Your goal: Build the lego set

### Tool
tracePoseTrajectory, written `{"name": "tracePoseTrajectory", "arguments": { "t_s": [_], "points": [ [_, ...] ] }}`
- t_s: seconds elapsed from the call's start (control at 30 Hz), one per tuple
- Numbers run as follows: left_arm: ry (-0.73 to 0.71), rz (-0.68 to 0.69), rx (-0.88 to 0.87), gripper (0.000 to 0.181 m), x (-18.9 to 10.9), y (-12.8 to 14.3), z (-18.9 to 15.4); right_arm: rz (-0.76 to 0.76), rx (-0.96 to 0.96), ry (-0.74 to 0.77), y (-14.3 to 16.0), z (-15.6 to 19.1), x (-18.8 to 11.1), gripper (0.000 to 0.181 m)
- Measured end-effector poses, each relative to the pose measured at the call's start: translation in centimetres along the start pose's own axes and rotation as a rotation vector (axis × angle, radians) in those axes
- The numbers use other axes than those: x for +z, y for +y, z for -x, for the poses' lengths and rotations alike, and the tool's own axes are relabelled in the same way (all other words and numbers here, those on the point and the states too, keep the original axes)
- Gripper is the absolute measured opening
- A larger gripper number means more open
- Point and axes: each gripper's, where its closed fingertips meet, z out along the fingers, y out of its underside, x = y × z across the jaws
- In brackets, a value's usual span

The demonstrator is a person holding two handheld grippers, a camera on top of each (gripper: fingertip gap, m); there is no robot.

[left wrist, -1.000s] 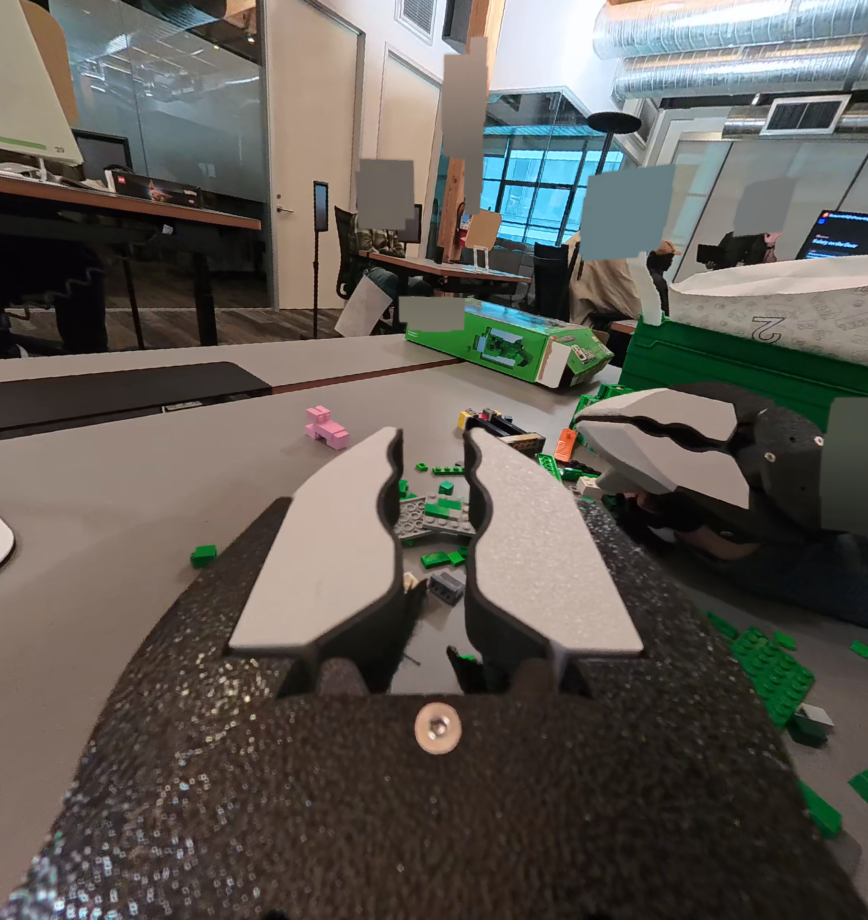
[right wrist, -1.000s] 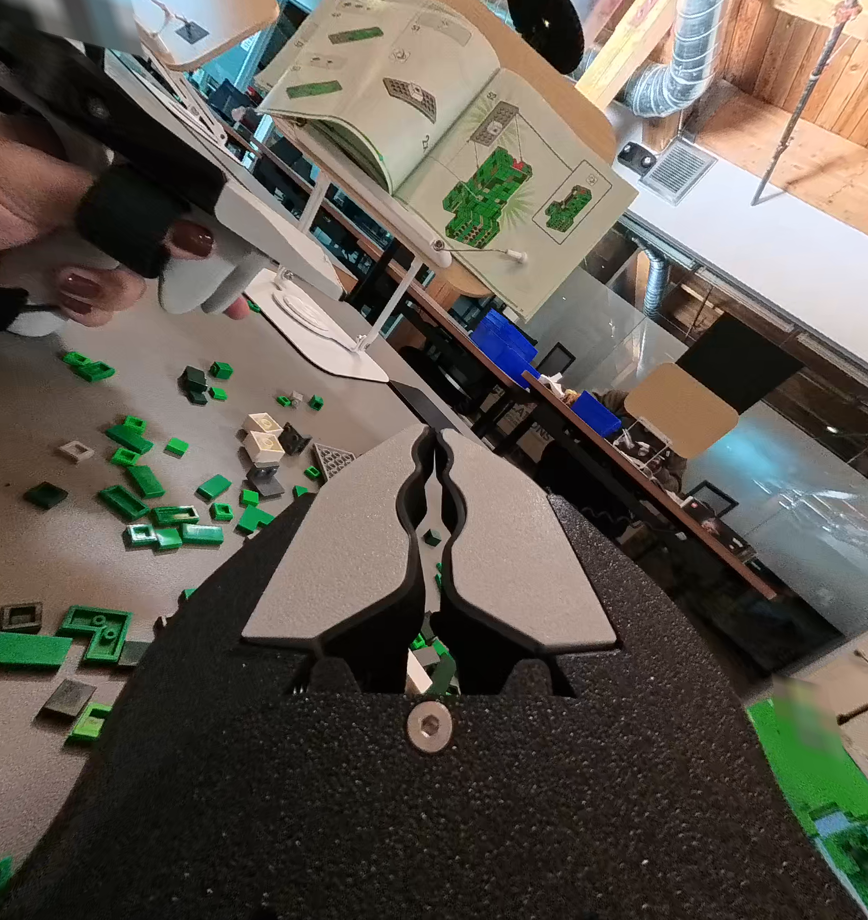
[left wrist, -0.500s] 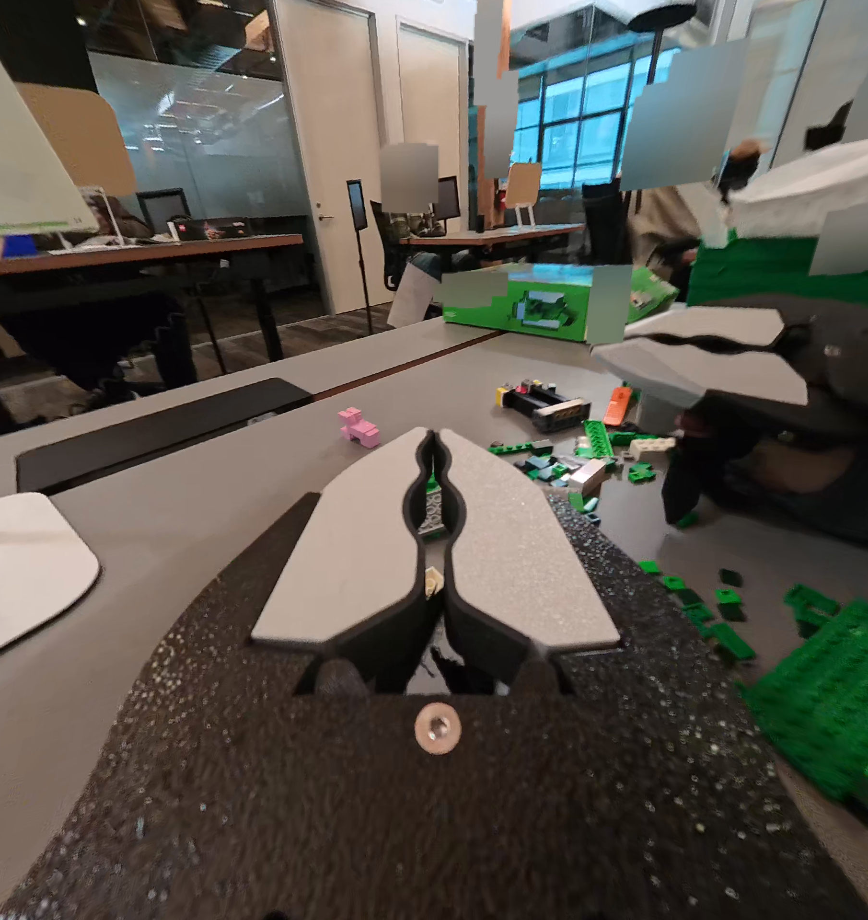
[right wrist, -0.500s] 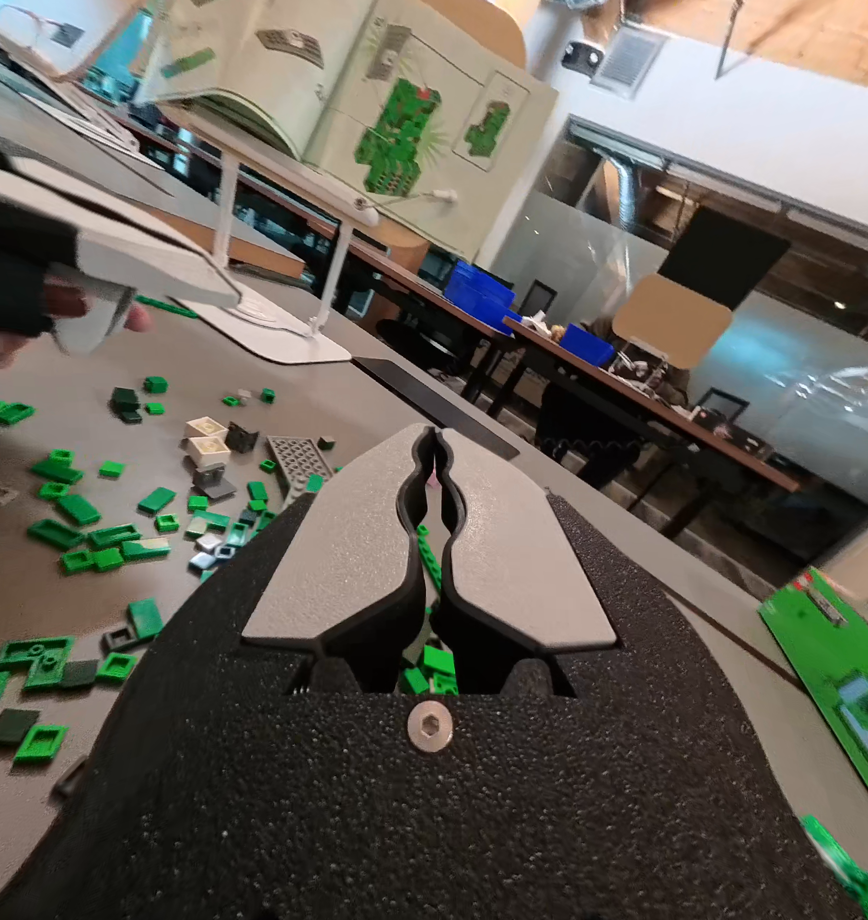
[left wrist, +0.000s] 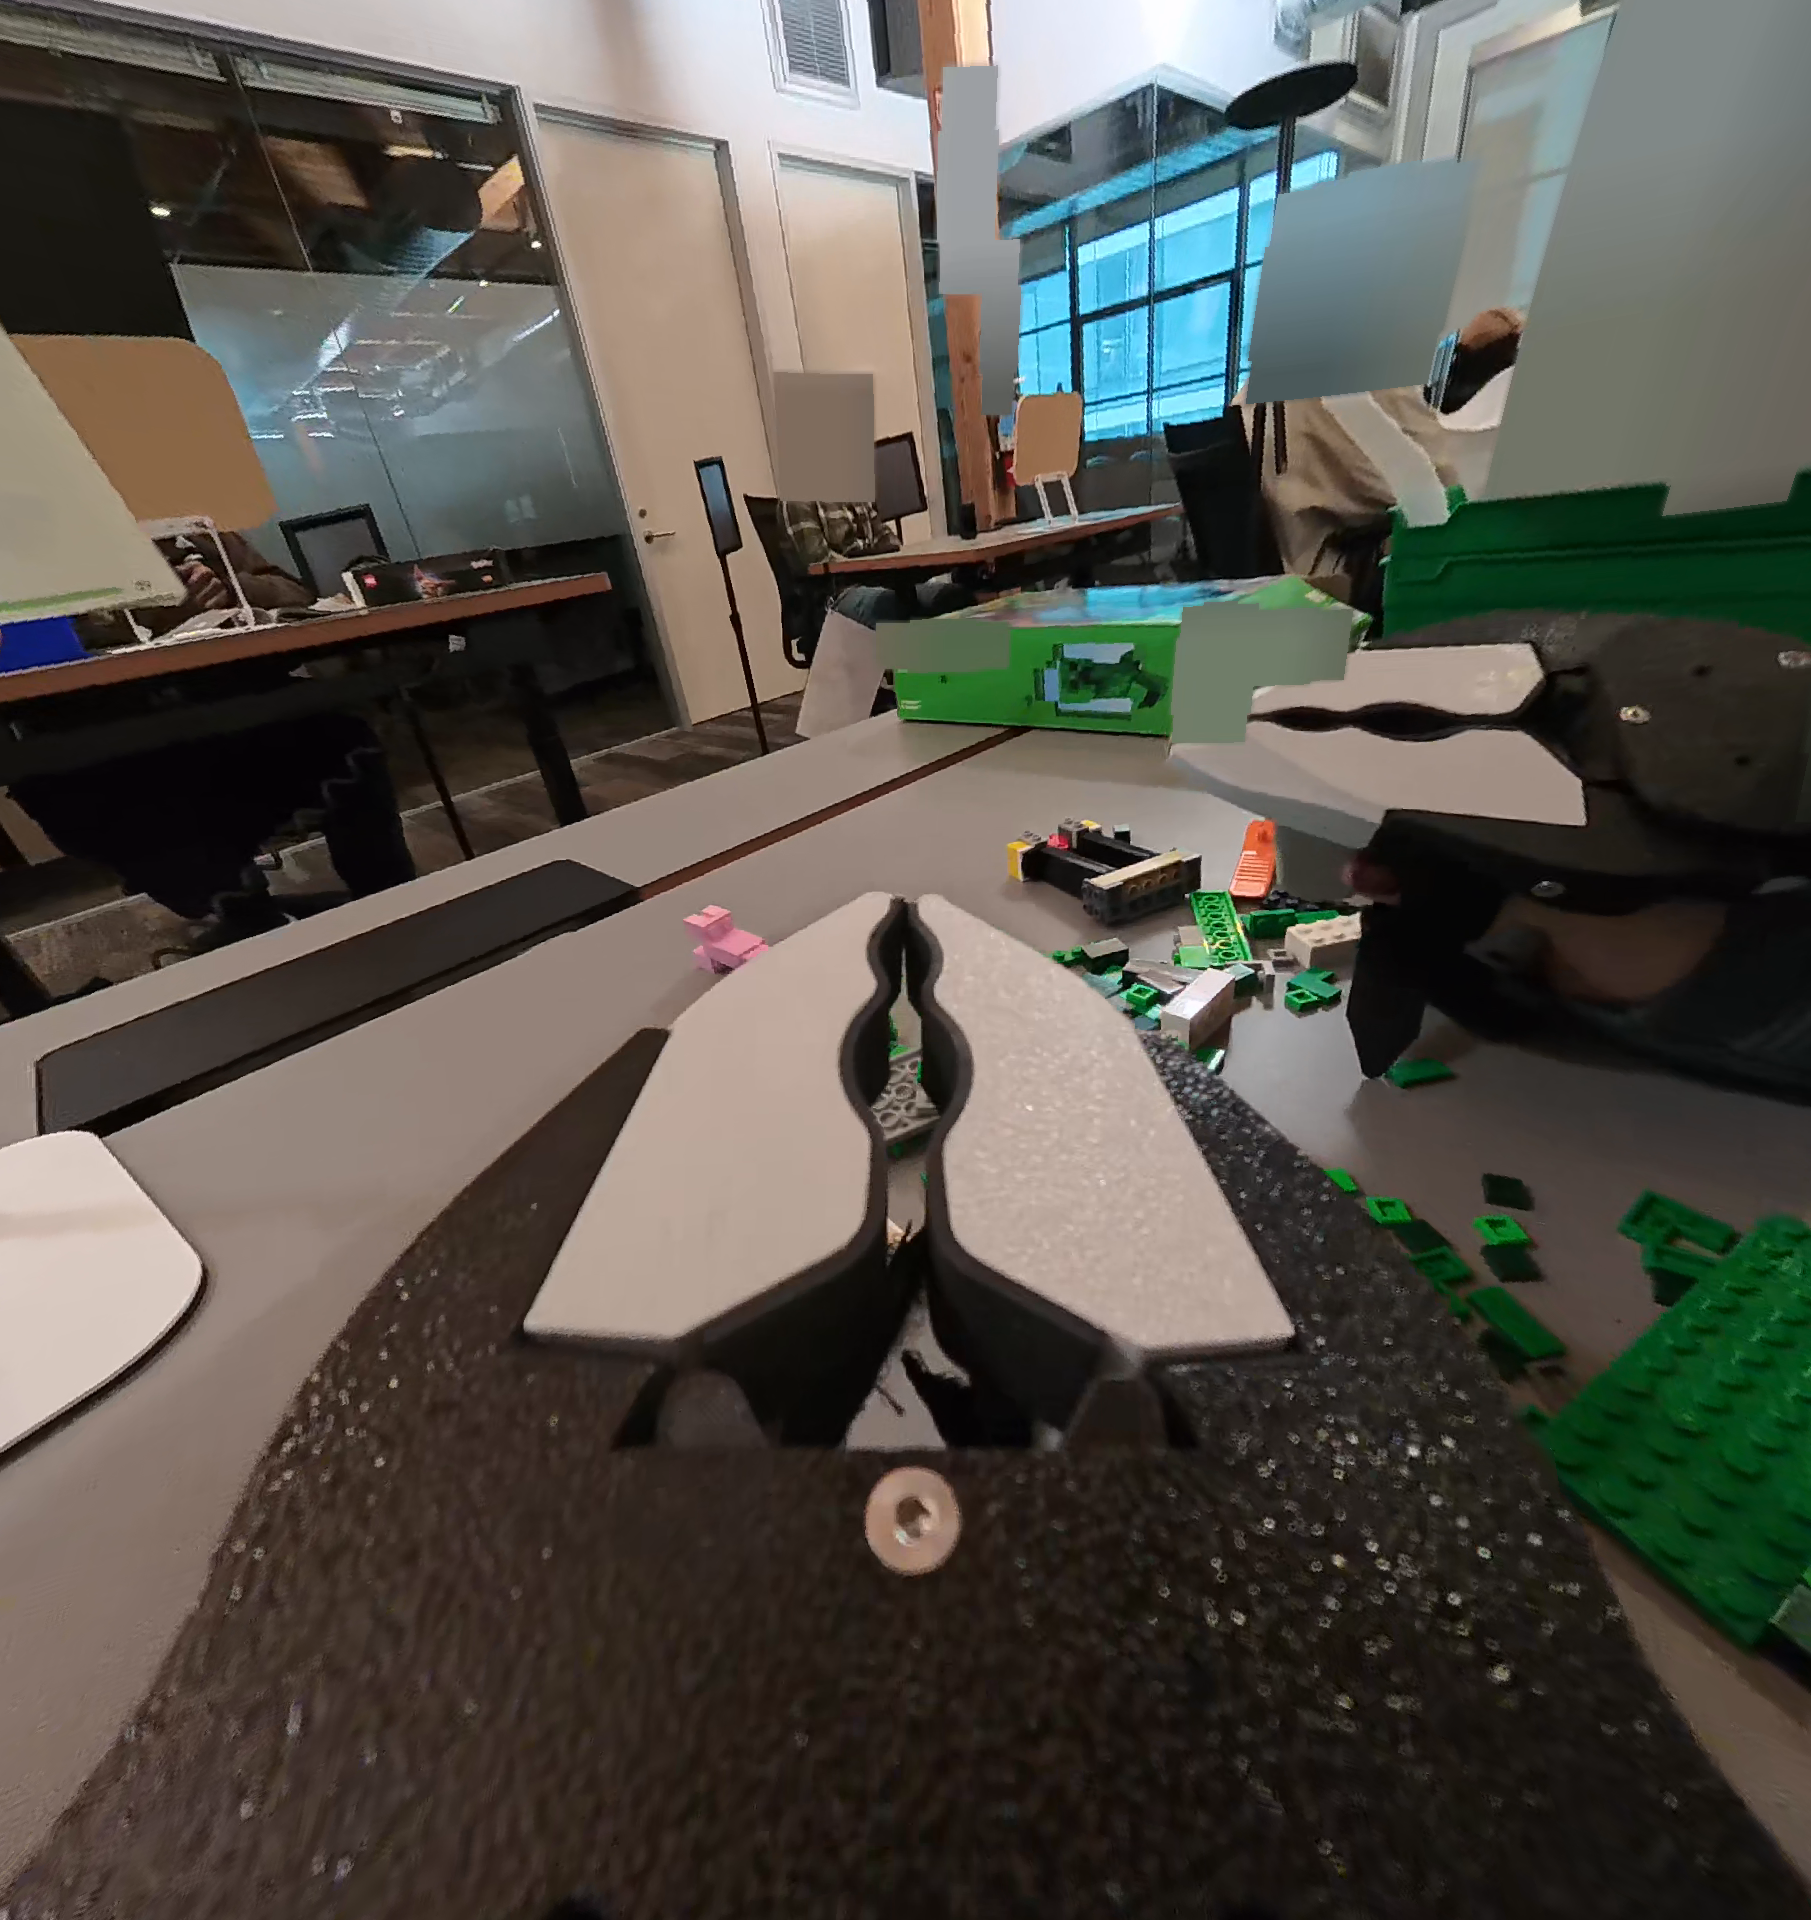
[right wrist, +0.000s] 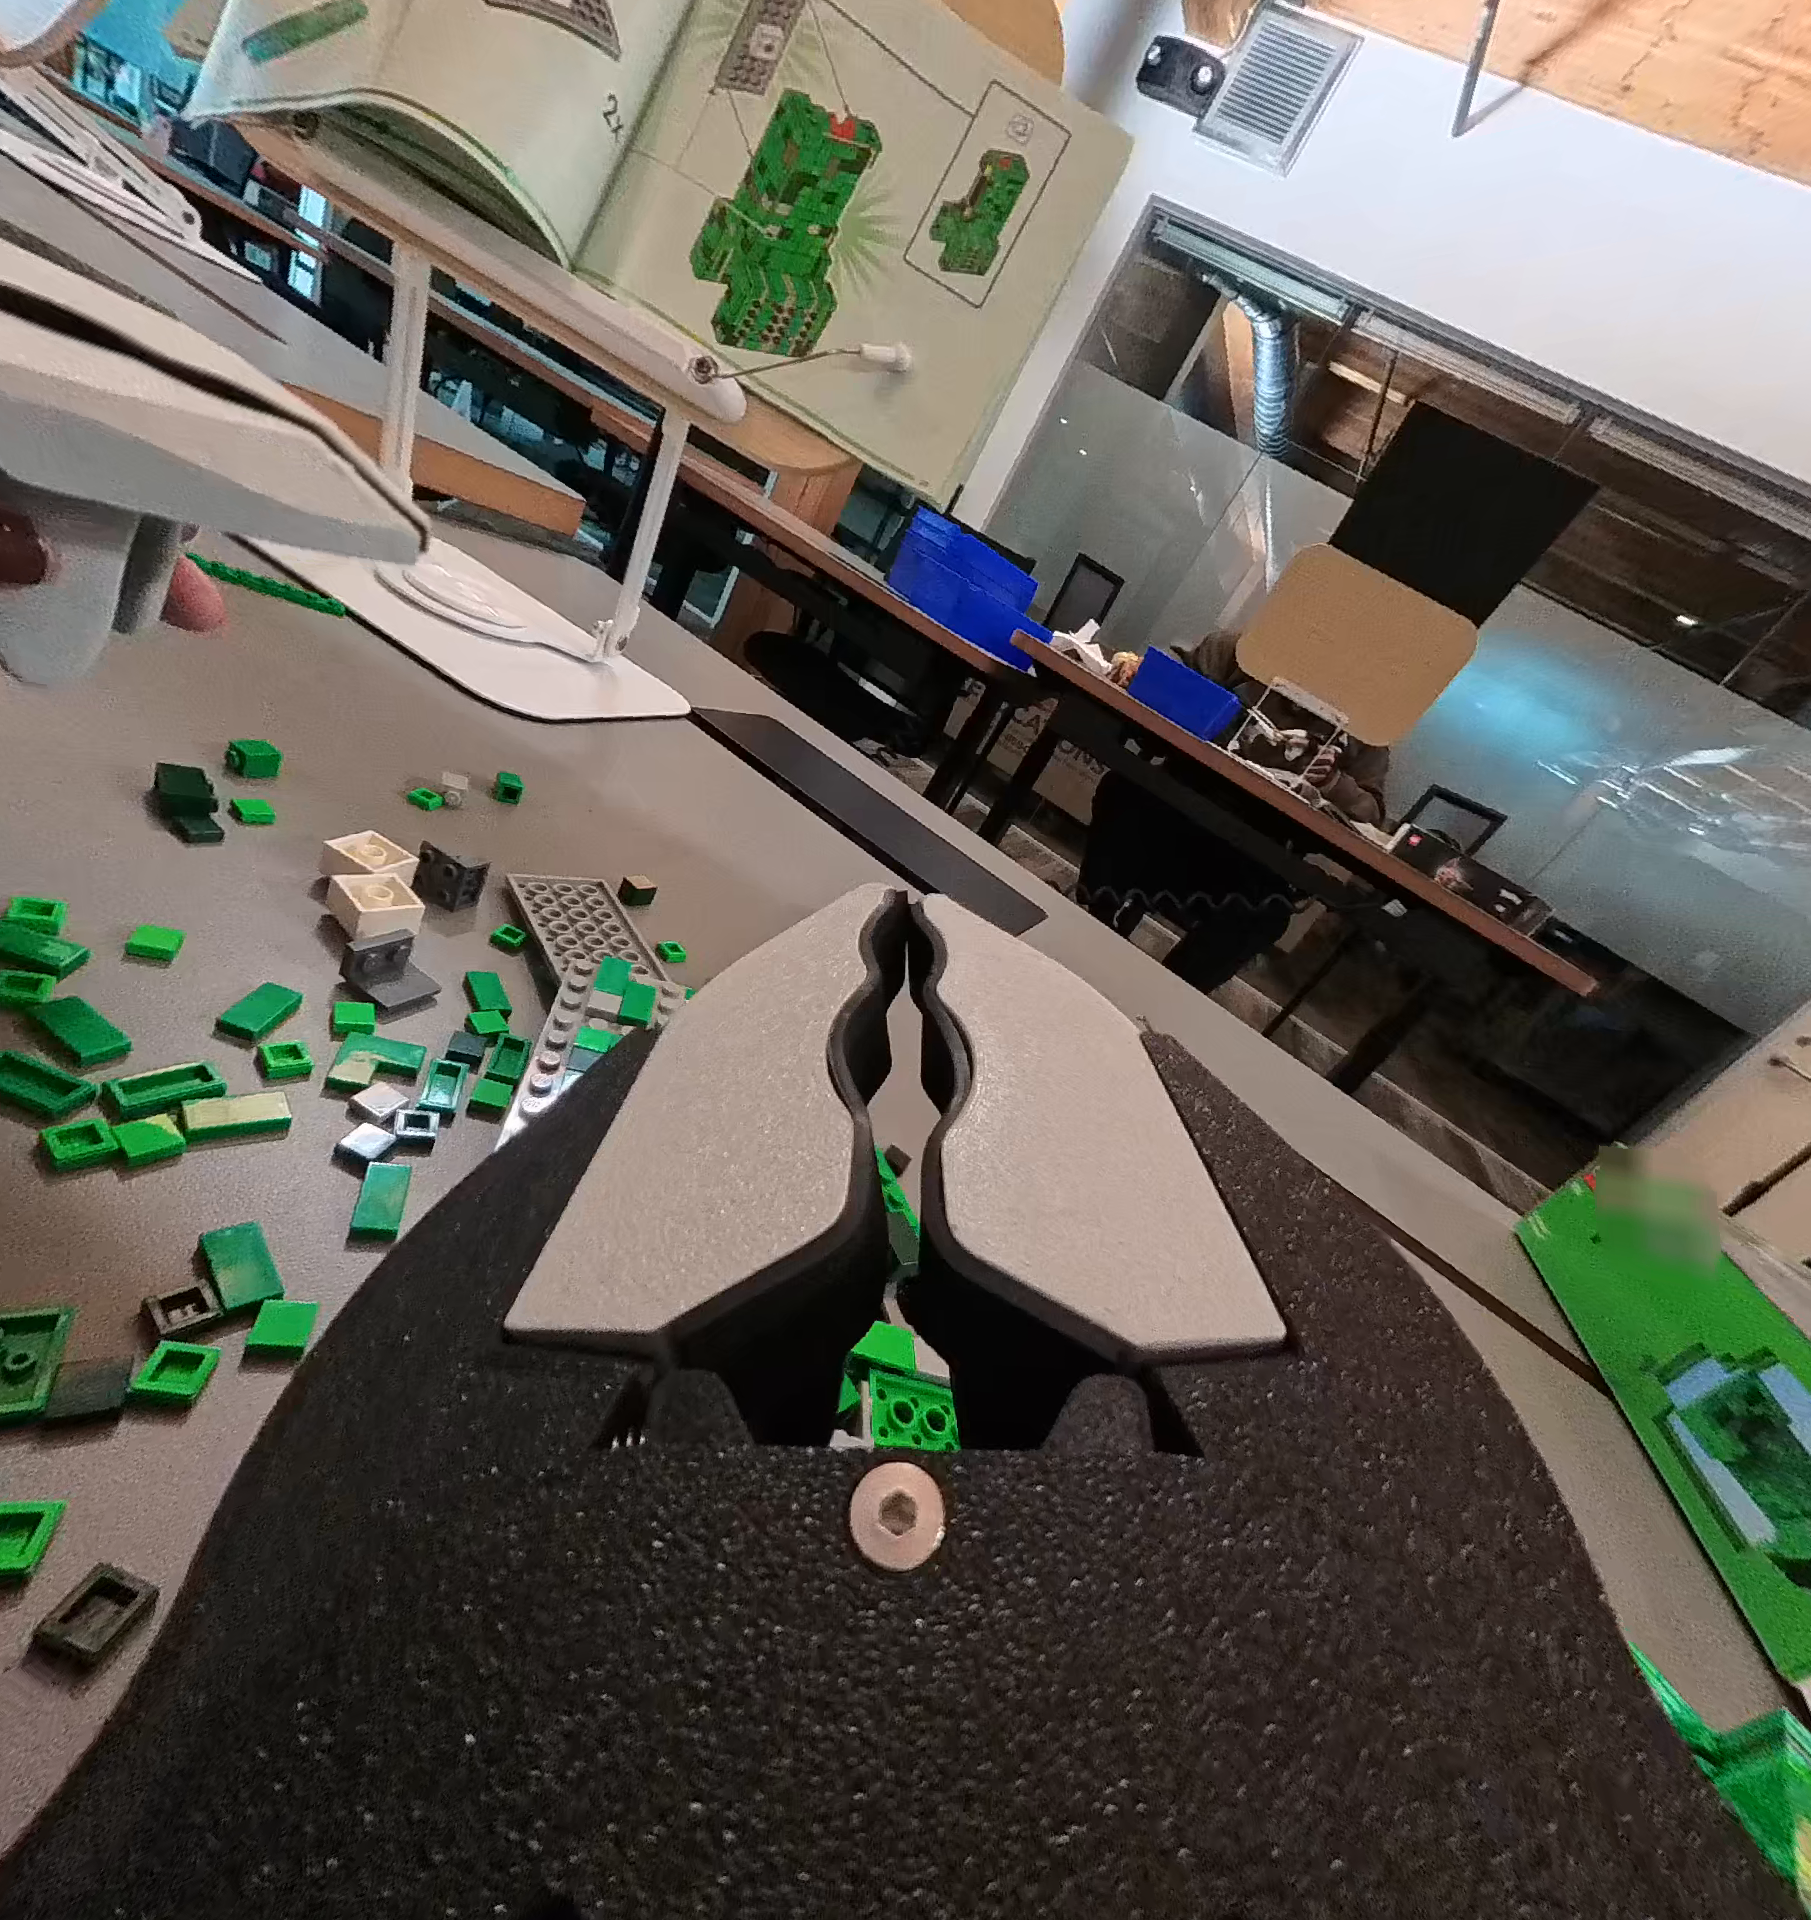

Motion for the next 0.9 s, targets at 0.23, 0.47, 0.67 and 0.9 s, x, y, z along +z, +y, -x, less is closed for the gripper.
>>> {"name": "tracePoseTrajectory", "arguments": {
  "t_s": [0.23, 0.47, 0.67, 0.9],
  "points": [
    [-0.004, 0.013, -0.001, 0.0, -0.2, 0.2, 0.3, -0.019, -0.006, -0.01, -0.3, 0.2, 0.1, 0.0],
    [-0.013, 0.012, -0.012, 0.0, -0.3, 0.2, 0.6, -0.038, -0.022, -0.011, -0.7, 0.2, -0.1, 0.0],
    [-0.012, 0.011, -0.006, 0.0, -0.3, 0.1, 0.5, 0.05, -0.04, -0.168, -0.7, 1.8, -0.2, 0.0],
    [-0.005, 0.016, -0.014, 0.0, -0.2, 0.2, 0.5, 0.402, 0.154, -0.452, 2.9, 5.0, -0.5, 0.03]
  ]
}}
